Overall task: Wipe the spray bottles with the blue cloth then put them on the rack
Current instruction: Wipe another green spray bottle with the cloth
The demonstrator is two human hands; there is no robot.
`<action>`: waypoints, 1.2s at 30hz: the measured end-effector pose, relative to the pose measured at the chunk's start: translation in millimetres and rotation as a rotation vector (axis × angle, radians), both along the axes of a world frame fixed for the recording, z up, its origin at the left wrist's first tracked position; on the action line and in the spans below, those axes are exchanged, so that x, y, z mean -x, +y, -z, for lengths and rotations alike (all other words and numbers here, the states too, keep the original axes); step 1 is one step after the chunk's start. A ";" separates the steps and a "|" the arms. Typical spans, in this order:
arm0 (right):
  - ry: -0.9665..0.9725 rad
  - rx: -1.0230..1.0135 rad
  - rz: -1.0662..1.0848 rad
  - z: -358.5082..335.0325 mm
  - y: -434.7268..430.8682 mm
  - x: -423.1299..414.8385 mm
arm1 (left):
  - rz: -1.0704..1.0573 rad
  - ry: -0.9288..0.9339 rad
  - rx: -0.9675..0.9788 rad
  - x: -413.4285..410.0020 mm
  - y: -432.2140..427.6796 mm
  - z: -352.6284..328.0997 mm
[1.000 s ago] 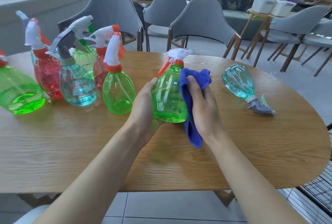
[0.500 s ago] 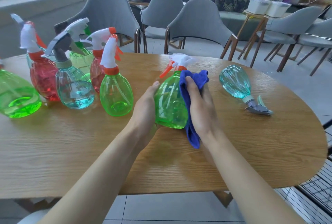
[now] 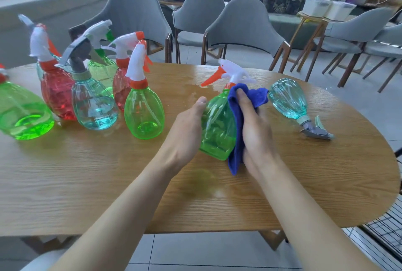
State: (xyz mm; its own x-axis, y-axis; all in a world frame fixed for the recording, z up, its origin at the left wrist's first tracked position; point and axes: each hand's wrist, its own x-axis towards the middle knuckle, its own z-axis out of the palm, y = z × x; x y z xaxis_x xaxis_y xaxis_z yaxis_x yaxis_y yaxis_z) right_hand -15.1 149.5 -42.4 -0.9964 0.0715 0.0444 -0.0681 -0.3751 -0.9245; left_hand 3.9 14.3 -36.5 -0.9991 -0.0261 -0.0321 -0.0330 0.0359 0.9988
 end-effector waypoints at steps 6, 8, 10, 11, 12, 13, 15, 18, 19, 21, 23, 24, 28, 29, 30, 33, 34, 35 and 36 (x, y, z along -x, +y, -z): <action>0.047 -0.102 -0.066 19.3 -24.5 -9.8 | -0.213 0.009 -0.055 5.3 -6.3 2.1; 0.059 -0.142 -0.109 22.5 -28.6 -13.8 | -0.266 0.017 -0.035 8.2 -9.8 2.8; 0.056 -0.175 -0.133 23.5 -28.8 -15.6 | -0.289 0.038 -0.040 8.4 -10.5 2.5; 0.049 -0.195 -0.140 22.8 -27.3 -15.2 | -0.278 0.057 -0.016 7.9 -10.4 2.1; 0.041 -0.215 -0.141 20.9 -24.8 -14.0 | -0.257 0.082 0.021 7.8 -10.0 1.5; 0.036 -0.238 -0.139 19.0 -22.2 -11.4 | -0.235 0.114 0.060 7.8 -9.9 1.0; 0.044 -0.250 -0.121 14.7 -15.4 -6.1 | -0.193 0.148 0.171 4.1 -7.3 -1.6; 0.053 -0.190 -0.039 8.8 -4.5 2.1 | -0.127 0.232 0.320 -2.5 0.2 3.7; 0.046 -0.169 -0.026 7.5 -3.0 2.7 | -0.111 0.258 0.341 -3.9 2.8 6.4; 0.048 -0.144 -0.028 7.3 -3.7 1.4 | -0.124 0.289 0.356 -3.2 6.1 11.4; 0.088 -0.150 -0.065 8.0 -6.2 -2.0 | -0.185 0.300 0.342 -0.6 7.6 13.2; 0.104 -0.169 -0.087 9.4 -8.0 -3.5 | -0.219 0.305 0.338 0.5 7.2 13.6; 0.094 -0.192 -0.121 10.4 -5.5 -2.4 | -0.240 0.324 0.362 1.4 3.6 14.7; 0.074 -0.163 -0.123 7.7 -3.3 -1.5 | -0.217 0.333 0.377 -0.1 3.4 14.3; 0.047 -0.123 -0.126 5.3 -0.9 -0.5 | -0.193 0.352 0.408 -1.9 3.6 13.9; -0.041 -0.030 -0.109 0.5 2.0 -1.2 | -0.143 0.436 0.559 -7.9 7.4 13.3; -0.043 -0.026 -0.112 0.6 0.4 -1.6 | -0.145 0.457 0.600 -8.6 8.5 13.6; -0.038 -0.027 -0.114 1.0 -1.6 -3.1 | -0.158 0.469 0.633 -8.5 9.0 14.1; -0.034 -0.026 -0.119 3.4 -4.4 -2.9 | -0.181 0.477 0.660 -7.7 7.9 14.4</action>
